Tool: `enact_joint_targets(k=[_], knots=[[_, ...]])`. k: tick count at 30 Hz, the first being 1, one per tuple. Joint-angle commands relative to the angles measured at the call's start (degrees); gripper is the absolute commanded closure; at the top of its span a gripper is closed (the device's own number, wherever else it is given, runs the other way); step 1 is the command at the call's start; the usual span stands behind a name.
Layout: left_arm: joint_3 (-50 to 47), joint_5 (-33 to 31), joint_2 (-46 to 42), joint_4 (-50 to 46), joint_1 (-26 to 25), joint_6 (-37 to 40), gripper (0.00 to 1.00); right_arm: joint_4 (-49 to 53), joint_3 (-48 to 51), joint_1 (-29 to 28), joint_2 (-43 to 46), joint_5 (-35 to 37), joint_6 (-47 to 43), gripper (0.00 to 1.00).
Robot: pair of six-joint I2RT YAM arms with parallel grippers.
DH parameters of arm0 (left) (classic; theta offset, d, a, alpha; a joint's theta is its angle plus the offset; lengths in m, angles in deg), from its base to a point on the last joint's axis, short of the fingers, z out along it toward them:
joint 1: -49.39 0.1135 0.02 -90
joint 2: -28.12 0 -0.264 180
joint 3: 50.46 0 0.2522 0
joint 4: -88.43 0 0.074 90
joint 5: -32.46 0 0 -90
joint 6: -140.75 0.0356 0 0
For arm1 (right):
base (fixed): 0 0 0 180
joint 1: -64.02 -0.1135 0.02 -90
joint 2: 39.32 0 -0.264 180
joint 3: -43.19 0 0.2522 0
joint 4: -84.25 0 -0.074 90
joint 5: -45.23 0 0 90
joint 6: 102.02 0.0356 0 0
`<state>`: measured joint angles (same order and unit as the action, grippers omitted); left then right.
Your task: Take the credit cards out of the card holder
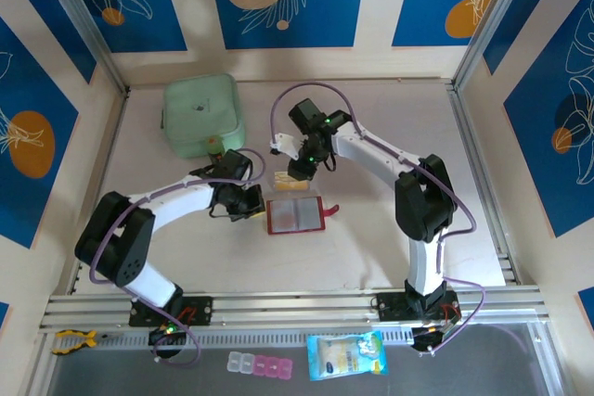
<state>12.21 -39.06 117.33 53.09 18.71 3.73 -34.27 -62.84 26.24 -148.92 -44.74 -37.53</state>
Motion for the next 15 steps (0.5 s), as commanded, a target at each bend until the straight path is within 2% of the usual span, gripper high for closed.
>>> enact_joint_targets(k=[1, 8, 15], knots=[[0.6, 1.4, 1.1, 1.5, -1.0, -1.0, 0.96, -5.0, 3.8, -2.3, 3.4, -0.8, 14.1, 0.84], [1.5, 2.4, 3.0, 1.3, -1.9, 0.0, 0.97, -10.9, 10.2, -5.2, 6.9, 2.9, 34.0, 0.83], [1.6, 3.5, 4.3, 1.3, -2.4, 0.4, 0.97, -15.5, 18.6, -5.7, 11.9, 4.8, 46.2, 0.82]])
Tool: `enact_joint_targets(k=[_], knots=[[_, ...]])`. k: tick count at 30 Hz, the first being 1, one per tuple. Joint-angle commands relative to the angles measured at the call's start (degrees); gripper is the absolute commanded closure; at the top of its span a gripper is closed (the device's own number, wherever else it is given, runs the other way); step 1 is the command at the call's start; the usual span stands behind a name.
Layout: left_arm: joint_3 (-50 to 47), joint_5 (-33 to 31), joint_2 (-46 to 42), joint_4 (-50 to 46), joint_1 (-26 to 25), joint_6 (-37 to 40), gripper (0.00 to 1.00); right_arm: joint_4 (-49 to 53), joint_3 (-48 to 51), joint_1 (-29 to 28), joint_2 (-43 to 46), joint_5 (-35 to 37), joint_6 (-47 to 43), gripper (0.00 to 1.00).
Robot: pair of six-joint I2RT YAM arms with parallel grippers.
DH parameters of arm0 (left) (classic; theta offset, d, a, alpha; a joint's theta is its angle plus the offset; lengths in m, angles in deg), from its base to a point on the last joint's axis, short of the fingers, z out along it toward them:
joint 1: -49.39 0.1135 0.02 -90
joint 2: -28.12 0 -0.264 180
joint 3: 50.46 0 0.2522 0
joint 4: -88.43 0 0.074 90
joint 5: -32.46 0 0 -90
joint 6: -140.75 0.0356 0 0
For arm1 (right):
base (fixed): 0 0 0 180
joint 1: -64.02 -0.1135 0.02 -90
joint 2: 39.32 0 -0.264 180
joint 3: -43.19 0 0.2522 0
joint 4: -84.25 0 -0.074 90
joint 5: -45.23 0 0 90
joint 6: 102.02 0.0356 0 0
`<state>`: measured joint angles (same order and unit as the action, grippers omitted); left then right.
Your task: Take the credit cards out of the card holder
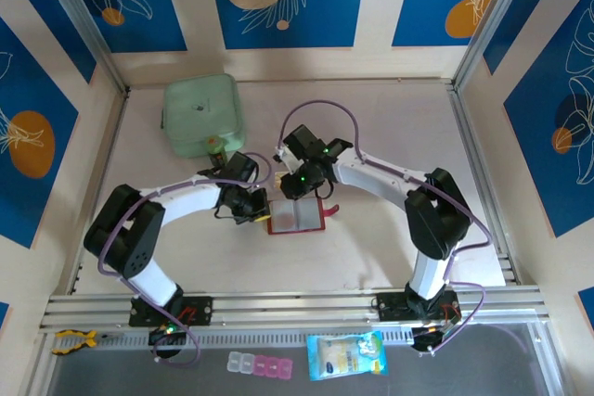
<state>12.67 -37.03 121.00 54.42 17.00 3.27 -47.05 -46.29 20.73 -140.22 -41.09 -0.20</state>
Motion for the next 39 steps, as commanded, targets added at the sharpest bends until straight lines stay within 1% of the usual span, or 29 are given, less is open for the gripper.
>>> enact_joint_targets(k=[1, 7, 11, 15, 22, 24, 29, 32, 39], knots=[[0.9, 1.5, 0.6, 0.0, -0.8, 0.9, 0.97, -3.6, 3.4, -0.1, 4.0, 1.0, 10.3, 0.82], [0.6, 1.8, 1.8, 0.0, -0.8, 1.3, 0.98, -9.0, 10.9, 0.2, 8.7, -0.7, 19.4, 0.82], [0.5, 2.0, 2.3, 0.1, -0.9, 1.7, 0.98, -8.2, 12.8, 0.8, 9.6, -1.6, 25.4, 0.81], [0.6, 1.7, 2.1, -0.5, -0.9, 2.2, 0.98, -8.8, 14.4, 0.9, 10.3, -3.5, 27.7, 0.81], [0.3, 1.3, 2.6, -0.7, -0.9, 2.3, 0.98, -11.3, 16.3, 2.4, 9.7, -8.9, 30.8, 0.81], [0.2, 1.0, 3.1, -1.1, -0.9, 2.4, 0.98, -12.9, 17.3, 2.8, 9.8, -10.9, 31.8, 0.8], [-0.3, 0.7, 3.9, -1.2, -0.9, 2.7, 0.98, -18.5, 19.2, 4.4, 9.0, -17.5, 35.0, 0.74], [-0.3, 0.6, 4.1, -1.2, -0.9, 2.7, 0.99, -21.3, 19.7, 4.7, 8.0, -19.9, 36.0, 0.72], [-0.1, -0.3, 3.8, -1.6, -0.9, 2.5, 0.99, -22.6, 18.7, 4.5, 4.2, -21.9, 36.4, 0.69]])
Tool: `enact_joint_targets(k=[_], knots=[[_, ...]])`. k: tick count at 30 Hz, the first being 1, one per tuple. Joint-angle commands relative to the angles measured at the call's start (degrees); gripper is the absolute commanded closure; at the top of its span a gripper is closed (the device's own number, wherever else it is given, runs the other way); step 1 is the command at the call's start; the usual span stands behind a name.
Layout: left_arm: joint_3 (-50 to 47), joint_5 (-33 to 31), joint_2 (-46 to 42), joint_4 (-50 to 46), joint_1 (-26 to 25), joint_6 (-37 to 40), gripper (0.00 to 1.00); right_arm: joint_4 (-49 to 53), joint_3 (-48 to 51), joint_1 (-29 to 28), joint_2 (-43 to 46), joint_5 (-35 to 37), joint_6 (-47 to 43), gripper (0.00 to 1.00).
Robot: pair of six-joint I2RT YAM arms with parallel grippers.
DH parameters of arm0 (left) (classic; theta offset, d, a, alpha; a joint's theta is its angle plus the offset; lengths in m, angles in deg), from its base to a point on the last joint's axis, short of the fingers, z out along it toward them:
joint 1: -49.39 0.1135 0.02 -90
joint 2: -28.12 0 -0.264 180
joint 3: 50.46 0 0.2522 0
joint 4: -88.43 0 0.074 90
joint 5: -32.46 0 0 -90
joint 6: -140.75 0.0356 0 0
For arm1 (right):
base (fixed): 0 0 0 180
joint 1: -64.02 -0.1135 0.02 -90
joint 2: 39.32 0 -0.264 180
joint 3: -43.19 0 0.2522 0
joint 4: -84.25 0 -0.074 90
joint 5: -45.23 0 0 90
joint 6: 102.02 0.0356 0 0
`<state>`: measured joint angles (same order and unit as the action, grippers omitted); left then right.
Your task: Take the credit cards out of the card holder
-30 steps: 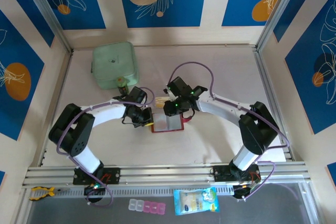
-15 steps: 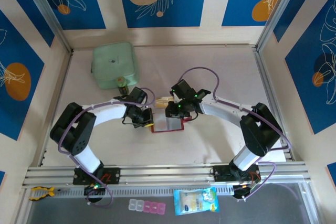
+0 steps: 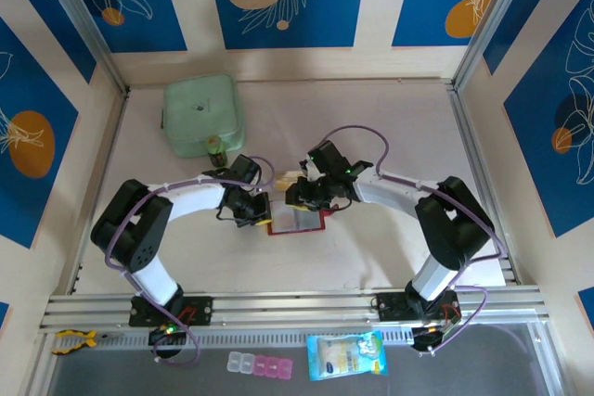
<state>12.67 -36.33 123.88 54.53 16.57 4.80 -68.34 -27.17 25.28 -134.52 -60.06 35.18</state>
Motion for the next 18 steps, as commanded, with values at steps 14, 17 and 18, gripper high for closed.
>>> enact_joint_targets(k=[14, 17, 18], knots=[[0.6, -2.4, 0.8, -2.9, -0.4, 1.3, 0.99, 0.8, -5.2, -2.0, -9.0, -3.9, -1.9, 0.69], [0.9, -2.5, 0.9, -3.3, -0.5, 1.5, 0.99, 2.4, -6.3, -2.0, -10.4, -3.6, -2.0, 0.7], [0.9, -2.5, 0.7, -3.4, -0.5, 1.5, 0.99, 2.5, -6.4, -2.0, -10.7, -3.6, -2.0, 0.7]])
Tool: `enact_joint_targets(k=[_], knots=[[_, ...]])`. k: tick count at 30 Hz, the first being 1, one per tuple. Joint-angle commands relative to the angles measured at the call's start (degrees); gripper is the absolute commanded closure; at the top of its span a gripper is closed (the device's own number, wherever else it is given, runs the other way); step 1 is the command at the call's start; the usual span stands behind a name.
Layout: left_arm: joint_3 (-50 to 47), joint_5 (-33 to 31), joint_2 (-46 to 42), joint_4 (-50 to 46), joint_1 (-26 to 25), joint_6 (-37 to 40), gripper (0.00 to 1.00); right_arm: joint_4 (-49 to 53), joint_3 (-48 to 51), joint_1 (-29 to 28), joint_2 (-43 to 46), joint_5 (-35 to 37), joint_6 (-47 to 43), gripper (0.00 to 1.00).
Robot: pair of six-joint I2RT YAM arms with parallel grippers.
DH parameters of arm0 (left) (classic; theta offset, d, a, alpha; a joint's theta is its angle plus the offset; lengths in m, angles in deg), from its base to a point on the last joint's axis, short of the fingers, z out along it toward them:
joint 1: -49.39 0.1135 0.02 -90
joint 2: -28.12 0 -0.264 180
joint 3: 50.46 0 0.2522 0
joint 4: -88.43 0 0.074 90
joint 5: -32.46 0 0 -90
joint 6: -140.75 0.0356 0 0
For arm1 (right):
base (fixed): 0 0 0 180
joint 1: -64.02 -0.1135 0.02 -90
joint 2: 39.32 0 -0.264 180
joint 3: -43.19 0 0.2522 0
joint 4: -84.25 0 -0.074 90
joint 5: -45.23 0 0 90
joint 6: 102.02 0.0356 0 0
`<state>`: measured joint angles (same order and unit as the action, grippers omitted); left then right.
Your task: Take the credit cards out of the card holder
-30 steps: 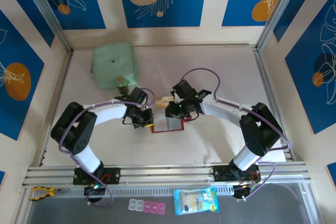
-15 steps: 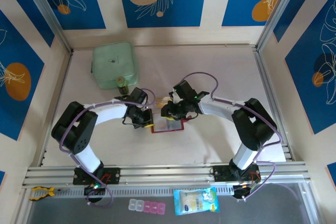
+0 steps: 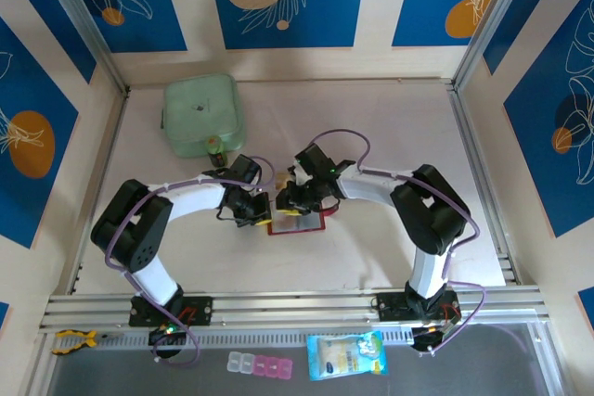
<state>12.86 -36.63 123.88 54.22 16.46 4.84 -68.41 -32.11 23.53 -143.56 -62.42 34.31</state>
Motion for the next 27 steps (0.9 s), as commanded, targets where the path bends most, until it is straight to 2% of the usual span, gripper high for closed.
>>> enact_joint_targets(k=[1, 27], knots=[[0.7, -2.3, 0.6, -3.3, -0.4, 1.5, 0.99, 2.6, -1.5, -0.2, -1.9, -1.2, -1.2, 0.7], [1.0, -2.5, 0.1, -4.1, -0.4, 2.5, 0.99, 9.4, 0.1, 1.9, -0.9, 3.5, -4.2, 0.71]])
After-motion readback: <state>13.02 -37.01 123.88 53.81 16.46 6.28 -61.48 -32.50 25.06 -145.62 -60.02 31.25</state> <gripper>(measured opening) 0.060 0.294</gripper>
